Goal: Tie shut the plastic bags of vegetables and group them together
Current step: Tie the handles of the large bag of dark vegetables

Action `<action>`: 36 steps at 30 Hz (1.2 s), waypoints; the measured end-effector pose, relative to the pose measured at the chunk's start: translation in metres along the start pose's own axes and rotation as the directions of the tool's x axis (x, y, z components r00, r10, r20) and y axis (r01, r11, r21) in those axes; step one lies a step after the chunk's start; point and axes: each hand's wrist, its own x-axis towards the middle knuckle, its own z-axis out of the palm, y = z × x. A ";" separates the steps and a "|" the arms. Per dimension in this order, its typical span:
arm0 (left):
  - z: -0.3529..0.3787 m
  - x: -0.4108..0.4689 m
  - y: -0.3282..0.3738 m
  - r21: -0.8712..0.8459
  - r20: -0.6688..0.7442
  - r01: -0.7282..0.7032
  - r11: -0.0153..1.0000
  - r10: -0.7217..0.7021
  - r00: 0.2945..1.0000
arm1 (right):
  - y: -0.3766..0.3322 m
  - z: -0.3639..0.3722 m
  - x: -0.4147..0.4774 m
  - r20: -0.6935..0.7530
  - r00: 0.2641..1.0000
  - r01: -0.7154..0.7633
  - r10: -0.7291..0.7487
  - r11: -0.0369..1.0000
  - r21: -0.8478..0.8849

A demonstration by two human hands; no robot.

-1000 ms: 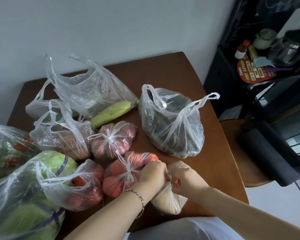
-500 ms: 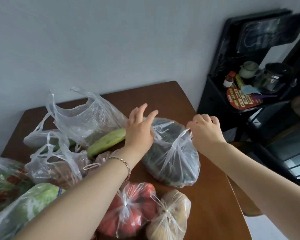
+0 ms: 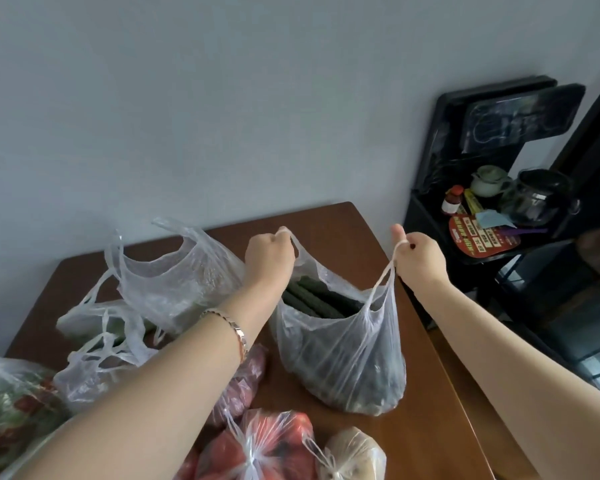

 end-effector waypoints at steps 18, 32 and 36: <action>-0.022 -0.024 -0.002 0.071 0.242 0.035 0.997 -0.051 0.969 | -0.011 -0.013 -0.011 0.534 0.812 0.092 -0.237 0.954 0.285; 0.000 -0.032 -0.009 -0.067 0.145 -0.320 0.945 0.327 0.934 | -0.029 -0.044 -0.025 0.764 0.638 0.691 0.099 0.366 -0.624; 0.007 -0.032 -0.010 -0.074 0.202 -0.343 0.936 0.351 0.914 | -0.023 -0.047 -0.009 0.695 0.601 0.798 -0.394 0.335 -0.501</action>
